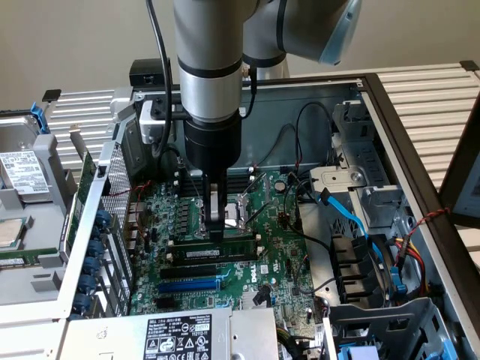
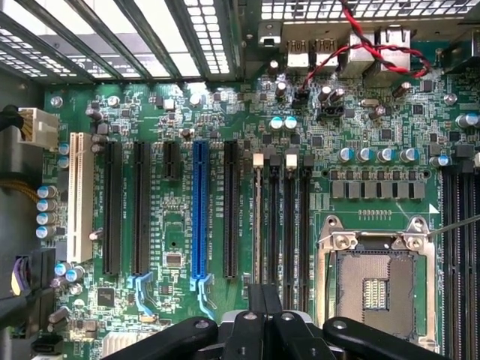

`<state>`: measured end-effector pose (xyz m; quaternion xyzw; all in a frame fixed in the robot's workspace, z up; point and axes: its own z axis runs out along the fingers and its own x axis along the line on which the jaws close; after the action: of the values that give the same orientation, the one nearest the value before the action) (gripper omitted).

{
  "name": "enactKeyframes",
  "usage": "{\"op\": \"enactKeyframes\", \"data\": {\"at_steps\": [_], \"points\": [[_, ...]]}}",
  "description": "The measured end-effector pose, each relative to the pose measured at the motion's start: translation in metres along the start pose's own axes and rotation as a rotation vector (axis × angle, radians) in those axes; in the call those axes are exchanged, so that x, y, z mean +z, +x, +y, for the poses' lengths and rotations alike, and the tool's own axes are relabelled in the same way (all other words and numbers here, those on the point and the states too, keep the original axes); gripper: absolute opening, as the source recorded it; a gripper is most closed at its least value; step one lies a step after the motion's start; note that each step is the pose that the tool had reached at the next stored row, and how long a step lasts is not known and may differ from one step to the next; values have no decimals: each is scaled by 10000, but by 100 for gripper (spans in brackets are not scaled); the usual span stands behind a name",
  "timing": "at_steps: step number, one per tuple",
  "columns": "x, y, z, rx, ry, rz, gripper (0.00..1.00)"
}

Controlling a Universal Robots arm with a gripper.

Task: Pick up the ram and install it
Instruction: 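Press down the ram until it locks into place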

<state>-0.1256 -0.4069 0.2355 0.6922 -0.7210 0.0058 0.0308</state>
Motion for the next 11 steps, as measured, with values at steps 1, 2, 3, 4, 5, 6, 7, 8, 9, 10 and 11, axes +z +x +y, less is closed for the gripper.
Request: {"op": "enactKeyframes", "data": {"at_steps": [1,2,3,4,5,6,7,8,9,10,11], "points": [[0,0,0,1,9,6,10],[2,0,0,2,33,7,10],[6,0,0,4,71,4,10],[9,0,-1,6,117,2,10],[13,0,-1,8,156,0,10],[16,0,-1,8,168,1,10],[19,0,-1,7,168,1,10],[23,0,-1,7,170,1,10],[29,-1,-1,8,172,1,10],[33,-1,-1,9,174,2,10],[37,-1,-1,9,174,2,10]]}}
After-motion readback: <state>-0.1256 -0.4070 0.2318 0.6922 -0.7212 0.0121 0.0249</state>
